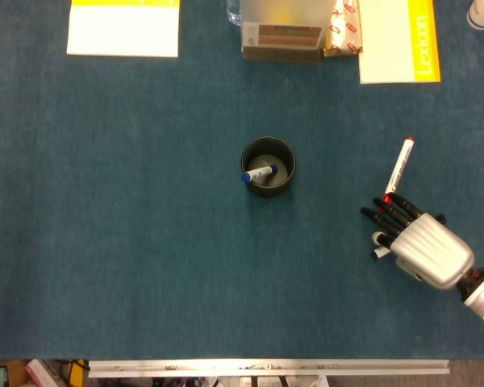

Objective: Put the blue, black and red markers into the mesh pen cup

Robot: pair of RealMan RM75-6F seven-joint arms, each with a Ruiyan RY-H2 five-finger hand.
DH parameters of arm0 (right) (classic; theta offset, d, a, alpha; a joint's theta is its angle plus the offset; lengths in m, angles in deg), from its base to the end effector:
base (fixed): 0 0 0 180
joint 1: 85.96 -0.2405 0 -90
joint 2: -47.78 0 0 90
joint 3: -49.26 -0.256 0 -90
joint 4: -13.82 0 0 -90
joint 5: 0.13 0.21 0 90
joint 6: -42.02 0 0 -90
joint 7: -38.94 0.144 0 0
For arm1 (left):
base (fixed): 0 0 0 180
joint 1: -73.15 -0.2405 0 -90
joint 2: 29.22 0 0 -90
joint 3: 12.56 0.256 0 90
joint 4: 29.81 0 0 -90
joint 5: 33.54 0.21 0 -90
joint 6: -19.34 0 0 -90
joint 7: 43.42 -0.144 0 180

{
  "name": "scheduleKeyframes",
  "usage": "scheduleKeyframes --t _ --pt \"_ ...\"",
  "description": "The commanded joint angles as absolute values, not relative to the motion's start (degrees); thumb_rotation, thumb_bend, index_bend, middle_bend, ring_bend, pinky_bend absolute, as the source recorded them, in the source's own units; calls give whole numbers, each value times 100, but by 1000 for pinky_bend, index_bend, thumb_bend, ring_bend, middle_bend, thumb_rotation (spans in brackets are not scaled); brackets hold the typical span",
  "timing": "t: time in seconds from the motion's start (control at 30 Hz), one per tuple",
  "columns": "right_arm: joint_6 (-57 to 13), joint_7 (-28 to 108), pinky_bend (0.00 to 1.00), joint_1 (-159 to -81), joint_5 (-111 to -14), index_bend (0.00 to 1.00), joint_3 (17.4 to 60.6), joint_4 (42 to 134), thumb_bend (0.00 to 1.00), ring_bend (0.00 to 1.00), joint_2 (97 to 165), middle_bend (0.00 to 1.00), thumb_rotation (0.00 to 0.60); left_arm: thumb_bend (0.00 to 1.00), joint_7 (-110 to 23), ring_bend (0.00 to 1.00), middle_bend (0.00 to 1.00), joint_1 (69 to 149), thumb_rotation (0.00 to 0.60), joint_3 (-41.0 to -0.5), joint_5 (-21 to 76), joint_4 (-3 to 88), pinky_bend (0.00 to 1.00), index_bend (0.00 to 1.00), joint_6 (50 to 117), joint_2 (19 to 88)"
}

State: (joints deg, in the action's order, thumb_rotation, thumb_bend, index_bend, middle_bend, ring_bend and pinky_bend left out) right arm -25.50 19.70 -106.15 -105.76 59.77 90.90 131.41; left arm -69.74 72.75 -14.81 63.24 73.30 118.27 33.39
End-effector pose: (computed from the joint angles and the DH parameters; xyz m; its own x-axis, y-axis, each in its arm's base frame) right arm -0.2645 -0.1797 -0.0119 0.7671 -0.1364 0.6269 -0.5305 -0.6844 0.5002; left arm -0.2557 0.1464 0.1773 0.6270 -0.2236 0.7463 0.7620 -0.0234 -0.6472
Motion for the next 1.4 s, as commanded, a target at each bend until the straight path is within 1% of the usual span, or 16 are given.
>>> scheduleKeyframes --t 0.03,0.53,0.73,1.4 --pt "-2573 2014 115 -10613 -10586 430 5981 9014 271 79 13194 131 600 241 -6972 0 62 7267 600 -1488 6329 7329 121 385 11827 3340" --pt "-2621 2179 115 -10615 -10582 431 5999 8717 292 79 13409 131 600 241 -7000 0 62 7195 600 -1573 6385 7402 121 386 11922 3290" --pt "-2639 2212 115 -10621 -10583 454 6003 8653 308 79 13457 131 600 241 -6999 0 62 7177 600 -1587 6395 7407 121 386 11923 3290" --pt "-2608 2163 115 -10629 -10545 463 6033 8543 311 79 13537 131 600 241 -6992 0 63 7134 600 -1620 6439 7433 121 386 11921 3279"
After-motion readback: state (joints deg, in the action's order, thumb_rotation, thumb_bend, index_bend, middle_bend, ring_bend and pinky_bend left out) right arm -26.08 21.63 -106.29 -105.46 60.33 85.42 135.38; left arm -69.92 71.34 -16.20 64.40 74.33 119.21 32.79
